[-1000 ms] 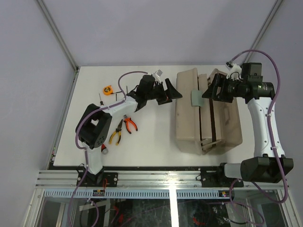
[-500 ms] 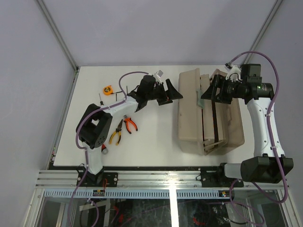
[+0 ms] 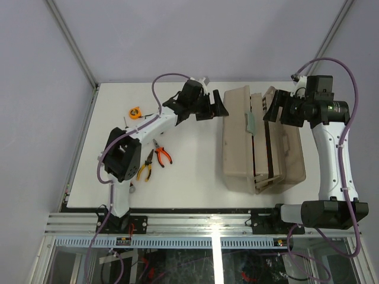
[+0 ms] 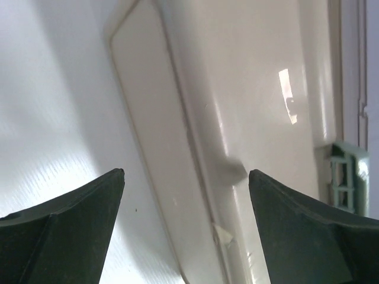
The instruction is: Pack the tool kit
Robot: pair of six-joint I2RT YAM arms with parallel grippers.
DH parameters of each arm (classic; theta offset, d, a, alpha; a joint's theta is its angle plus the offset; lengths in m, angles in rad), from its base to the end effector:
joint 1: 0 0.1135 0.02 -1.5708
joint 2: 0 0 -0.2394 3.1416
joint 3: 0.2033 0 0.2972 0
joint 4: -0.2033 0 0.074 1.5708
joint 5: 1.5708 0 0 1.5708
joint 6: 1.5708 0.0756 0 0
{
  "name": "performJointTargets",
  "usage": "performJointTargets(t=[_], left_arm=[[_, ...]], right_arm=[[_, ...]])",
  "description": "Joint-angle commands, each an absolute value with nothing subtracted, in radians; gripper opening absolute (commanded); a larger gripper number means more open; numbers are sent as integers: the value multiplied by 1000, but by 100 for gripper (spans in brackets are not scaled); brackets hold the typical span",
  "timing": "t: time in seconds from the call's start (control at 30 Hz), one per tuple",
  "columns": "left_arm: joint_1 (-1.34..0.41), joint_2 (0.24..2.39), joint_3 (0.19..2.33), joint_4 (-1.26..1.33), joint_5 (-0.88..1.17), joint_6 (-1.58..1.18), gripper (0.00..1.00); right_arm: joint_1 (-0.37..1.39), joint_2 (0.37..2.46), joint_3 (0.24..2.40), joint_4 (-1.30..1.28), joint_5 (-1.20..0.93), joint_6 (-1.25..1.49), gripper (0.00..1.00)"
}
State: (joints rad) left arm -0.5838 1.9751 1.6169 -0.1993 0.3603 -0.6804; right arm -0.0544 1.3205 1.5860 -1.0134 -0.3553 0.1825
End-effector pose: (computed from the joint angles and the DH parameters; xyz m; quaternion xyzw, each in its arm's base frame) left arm 0.4281 -0.3147 0.2112 0.0453 0.8634 -0.4085 0.2926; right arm 0.3330 0.0082 0.3812 0.0364 0.9041 0.1868 0.3825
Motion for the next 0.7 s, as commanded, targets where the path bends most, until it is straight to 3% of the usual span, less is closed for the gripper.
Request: performJointTargets(t=[0.0,0.67], left_arm=[[-587,2044,1804,-328,292,-611,84],[-624,2354,2268,-123,422,-737,85]], right_arm=[[-54,1296,1605,-1038,-196,155,79],[-54,1213,1458,-1047,-77,163,80]])
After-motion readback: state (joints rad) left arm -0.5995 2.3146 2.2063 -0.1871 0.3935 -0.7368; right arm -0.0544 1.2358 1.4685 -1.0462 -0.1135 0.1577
